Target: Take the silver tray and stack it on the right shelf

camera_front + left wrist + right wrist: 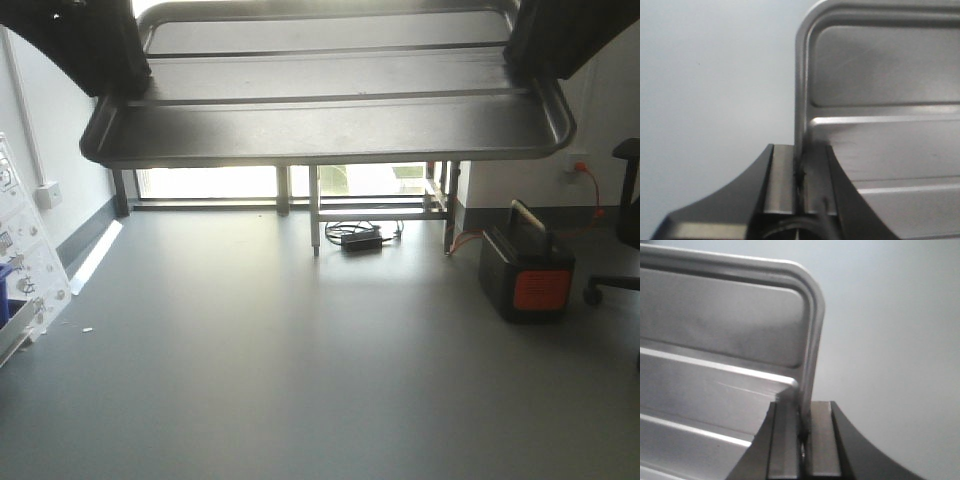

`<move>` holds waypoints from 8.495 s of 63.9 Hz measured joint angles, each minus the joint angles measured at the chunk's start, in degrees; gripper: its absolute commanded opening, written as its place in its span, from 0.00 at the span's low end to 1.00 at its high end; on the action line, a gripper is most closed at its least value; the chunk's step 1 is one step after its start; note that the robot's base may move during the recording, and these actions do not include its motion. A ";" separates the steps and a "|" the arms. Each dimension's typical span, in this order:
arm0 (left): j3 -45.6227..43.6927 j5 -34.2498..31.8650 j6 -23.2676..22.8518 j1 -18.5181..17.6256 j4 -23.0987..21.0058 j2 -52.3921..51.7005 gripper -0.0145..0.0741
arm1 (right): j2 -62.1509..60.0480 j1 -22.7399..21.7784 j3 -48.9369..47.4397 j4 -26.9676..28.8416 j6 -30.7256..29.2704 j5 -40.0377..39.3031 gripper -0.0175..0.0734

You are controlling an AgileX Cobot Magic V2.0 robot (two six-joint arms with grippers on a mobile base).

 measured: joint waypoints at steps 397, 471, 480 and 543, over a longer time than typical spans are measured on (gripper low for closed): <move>-13.13 -9.40 5.40 5.81 -0.96 24.91 0.49 | 15.78 -9.59 -0.10 -4.36 -5.75 -15.65 0.56; 50.48 -48.23 11.00 -6.55 7.60 -46.34 0.06 | -52.07 -9.59 45.54 -4.59 -5.75 -34.13 0.25; 50.75 -48.59 11.00 -6.55 8.20 -46.98 0.06 | -53.02 -9.59 45.68 -4.67 -5.75 -34.73 0.25; 64.51 -49.41 35.10 12.78 -12.39 -70.64 0.06 | -53.02 -9.59 45.68 -4.80 -5.75 -34.73 0.25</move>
